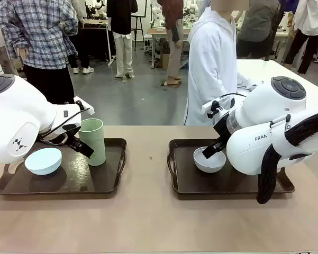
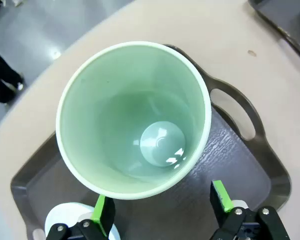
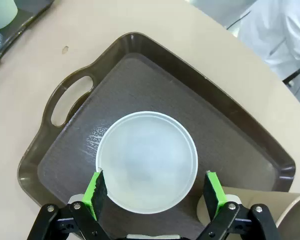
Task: Set up a tray with a mat and arrange the tableware.
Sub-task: Pick up the Picnic Bowl and Reusable plastic cup from the Handle tray in front of the human's position and hold them in the air.
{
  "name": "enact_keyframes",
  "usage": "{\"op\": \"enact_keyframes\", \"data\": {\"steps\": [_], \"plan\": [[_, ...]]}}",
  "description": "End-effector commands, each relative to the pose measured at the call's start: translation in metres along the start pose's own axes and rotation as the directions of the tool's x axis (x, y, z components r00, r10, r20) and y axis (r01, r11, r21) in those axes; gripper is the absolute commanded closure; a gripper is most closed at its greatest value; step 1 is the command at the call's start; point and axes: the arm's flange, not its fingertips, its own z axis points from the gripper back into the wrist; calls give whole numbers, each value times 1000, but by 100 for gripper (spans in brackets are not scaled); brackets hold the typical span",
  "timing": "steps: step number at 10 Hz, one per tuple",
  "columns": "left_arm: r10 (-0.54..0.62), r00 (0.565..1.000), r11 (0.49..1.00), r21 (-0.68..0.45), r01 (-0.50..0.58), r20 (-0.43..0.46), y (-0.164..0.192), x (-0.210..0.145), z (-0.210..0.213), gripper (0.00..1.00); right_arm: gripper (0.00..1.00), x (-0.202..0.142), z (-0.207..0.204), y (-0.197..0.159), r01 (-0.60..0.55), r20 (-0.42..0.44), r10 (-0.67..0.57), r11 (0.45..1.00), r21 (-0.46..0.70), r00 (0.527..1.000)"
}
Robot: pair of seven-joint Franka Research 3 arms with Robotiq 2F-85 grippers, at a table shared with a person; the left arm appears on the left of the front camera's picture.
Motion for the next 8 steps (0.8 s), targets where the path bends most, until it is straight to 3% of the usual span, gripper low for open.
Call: {"op": "enact_keyframes", "data": {"steps": [1,8], "plan": [[0,1000,1000,0,0,0,0,0,0,0,0,0,0,0,0,0,0,1000,0,1000],[0,1000,1000,0,0,0,0,0,0,0,0,0,0,0,0,0,0,1000,0,1000]]}}
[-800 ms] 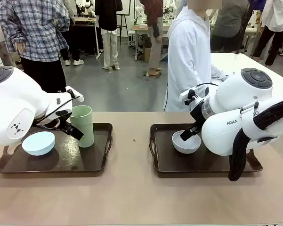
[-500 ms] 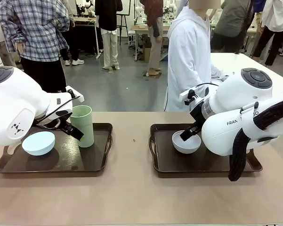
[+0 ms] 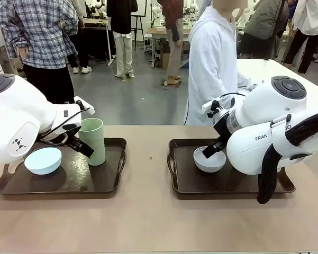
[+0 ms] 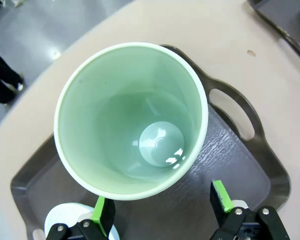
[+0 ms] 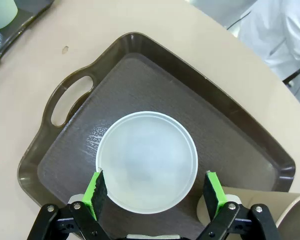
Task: Set up a tray with a mat and arrange the tableware.
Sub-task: Pick up the Picnic Bowl and Reusable plastic cup from the Handle tray in front of the human's position and hold them in the air.
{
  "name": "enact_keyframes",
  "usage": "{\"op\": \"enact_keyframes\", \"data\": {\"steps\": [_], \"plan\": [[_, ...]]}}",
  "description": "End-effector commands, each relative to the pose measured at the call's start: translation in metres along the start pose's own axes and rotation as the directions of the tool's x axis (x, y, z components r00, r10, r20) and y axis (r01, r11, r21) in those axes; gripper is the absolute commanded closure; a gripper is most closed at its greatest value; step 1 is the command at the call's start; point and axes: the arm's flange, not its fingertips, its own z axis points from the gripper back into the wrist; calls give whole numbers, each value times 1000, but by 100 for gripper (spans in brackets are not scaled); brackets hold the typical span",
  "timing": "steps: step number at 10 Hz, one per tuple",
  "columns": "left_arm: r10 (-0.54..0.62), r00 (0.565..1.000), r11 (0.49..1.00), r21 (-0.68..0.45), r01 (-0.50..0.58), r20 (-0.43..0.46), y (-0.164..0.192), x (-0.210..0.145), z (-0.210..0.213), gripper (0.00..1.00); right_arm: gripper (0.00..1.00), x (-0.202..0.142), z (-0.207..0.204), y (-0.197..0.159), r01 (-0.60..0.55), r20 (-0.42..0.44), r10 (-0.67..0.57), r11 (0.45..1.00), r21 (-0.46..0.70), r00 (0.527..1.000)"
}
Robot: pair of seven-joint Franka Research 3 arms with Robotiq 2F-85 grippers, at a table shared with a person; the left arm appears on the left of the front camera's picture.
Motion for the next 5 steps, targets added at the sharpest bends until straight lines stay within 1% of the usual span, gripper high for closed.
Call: {"op": "enact_keyframes", "data": {"steps": [1,5], "plan": [[3,1000,1000,0,-3,0,1,0,0,0,0,0,0,0,1,0,-1,1000,0,1000],[3,1000,1000,0,-3,0,1,0,0,0,0,0,0,0,1,0,-1,1000,0,1000]]}}
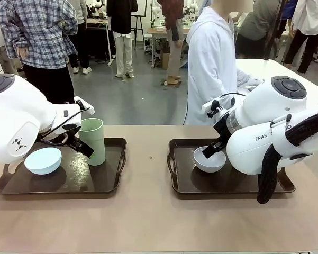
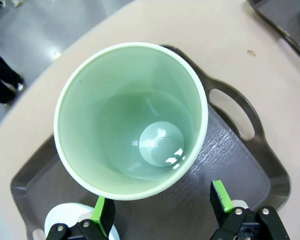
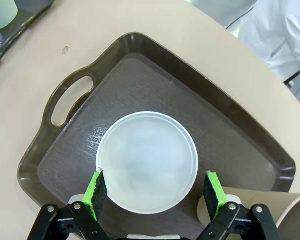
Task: Set up a tray with a mat and arrange the tableware.
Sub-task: Pick up the Picnic Bowl and Reusable plastic cup from the Handle tray in front of the human's position and hold them in the air.
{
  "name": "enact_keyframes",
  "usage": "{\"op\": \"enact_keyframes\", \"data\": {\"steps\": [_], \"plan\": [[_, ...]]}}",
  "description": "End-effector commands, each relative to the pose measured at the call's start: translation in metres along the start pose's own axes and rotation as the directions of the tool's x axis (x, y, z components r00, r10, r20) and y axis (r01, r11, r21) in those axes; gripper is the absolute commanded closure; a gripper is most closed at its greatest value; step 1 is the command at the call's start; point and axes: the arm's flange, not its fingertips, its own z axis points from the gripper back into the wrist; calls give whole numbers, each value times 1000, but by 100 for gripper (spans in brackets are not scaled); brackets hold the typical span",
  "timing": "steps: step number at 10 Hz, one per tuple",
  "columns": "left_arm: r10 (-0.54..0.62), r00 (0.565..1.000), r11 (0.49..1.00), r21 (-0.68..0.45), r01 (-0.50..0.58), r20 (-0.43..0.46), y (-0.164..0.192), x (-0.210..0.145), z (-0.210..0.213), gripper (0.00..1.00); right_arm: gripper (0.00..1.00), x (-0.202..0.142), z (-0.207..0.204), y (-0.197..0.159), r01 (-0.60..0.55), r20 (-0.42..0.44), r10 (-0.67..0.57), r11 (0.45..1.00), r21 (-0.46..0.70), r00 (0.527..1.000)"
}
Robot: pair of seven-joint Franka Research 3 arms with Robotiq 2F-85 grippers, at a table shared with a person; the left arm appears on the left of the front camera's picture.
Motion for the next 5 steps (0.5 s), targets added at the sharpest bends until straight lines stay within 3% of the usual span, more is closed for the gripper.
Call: {"op": "enact_keyframes", "data": {"steps": [1,4,5], "plan": [[3,1000,1000,0,-3,0,1,0,0,0,0,0,0,0,1,0,-1,1000,0,1000],[0,1000,1000,0,0,0,0,0,0,0,0,0,0,0,0,0,0,1000,0,1000],[52,998,998,35,-51,-41,-10,-5,13,0,0,1,13,15,52,-74,-53,999,-16,996]]}}
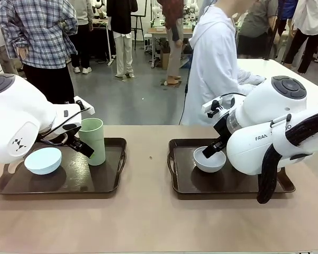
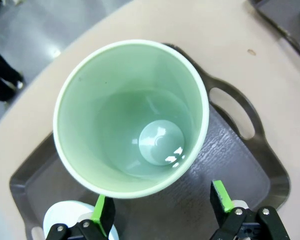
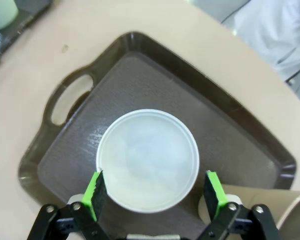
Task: Set up a tray with a mat and arrange the tableware.
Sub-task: Pick up the Picnic Bowl and Reusable plastic cup from the Handle tray in front of the human's position and hold them in the air.
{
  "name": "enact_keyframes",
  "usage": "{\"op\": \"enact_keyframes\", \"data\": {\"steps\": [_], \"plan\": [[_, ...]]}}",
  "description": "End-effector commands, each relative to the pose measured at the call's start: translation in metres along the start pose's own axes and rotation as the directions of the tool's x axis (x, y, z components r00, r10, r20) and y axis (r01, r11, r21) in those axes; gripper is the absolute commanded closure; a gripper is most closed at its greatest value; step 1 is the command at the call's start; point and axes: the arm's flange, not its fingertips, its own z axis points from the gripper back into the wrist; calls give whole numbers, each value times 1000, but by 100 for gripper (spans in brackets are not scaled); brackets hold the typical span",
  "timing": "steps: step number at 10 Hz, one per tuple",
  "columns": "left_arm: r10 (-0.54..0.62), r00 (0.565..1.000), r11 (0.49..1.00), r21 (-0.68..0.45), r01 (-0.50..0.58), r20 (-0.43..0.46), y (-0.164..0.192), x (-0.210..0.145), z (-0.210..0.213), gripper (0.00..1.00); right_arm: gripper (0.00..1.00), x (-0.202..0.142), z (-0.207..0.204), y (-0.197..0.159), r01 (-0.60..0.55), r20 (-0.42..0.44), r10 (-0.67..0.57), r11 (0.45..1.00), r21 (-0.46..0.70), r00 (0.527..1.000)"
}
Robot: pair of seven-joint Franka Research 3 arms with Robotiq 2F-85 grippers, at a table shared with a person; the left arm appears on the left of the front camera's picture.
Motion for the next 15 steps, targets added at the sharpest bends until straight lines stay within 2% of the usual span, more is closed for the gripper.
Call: {"op": "enact_keyframes", "data": {"steps": [1,2,4,6,7,8,9,10,12,13,14,15], "plan": [[33,996,999,38,-30,-86,-15,-17,26,0,0,-4,27,25,20,-73,-18,999,26,997],[33,988,999,-5,-34,-153,-24,-27,42,0,0,-10,41,37,38,-87,-32,997,71,996],[-31,964,998,-65,14,-263,-43,-53,73,0,0,-34,67,64,81,-239,-66,995,53,969],[0,953,986,-160,-51,-303,-62,-91,98,0,0,-90,100,90,116,-384,-136,990,-74,913],[50,950,984,-146,-99,-308,-67,-112,103,0,0,-121,110,98,131,-419,-162,986,-100,894],[97,950,983,-122,-139,-298,-65,-123,107,0,0,-140,112,101,171,-415,-199,980,-102,888],[-14,948,989,-146,-35,-319,-58,-21,92,0,0,-141,105,97,107,-397,-162,982,-159,903],[-14,948,989,-146,-35,-319,-58,-21,92,0,0,-36,109,90,129,-428,-160,986,-101,890],[-14,948,989,-146,-35,-319,-58,-21,92,0,0,-36,109,90,129,-428,-160,986,-101,890],[1,946,987,-154,-54,-325,-59,-23,102,0,0,-40,123,94,126,-431,-168,984,-124,887],[32,956,966,-237,-104,-290,-39,-25,111,0,0,-48,135,66,209,-429,-214,976,-59,878],[54,965,938,-317,-137,-257,-19,-29,126,0,0,-57,155,39,309,-377,-275,951,31,885]]}}
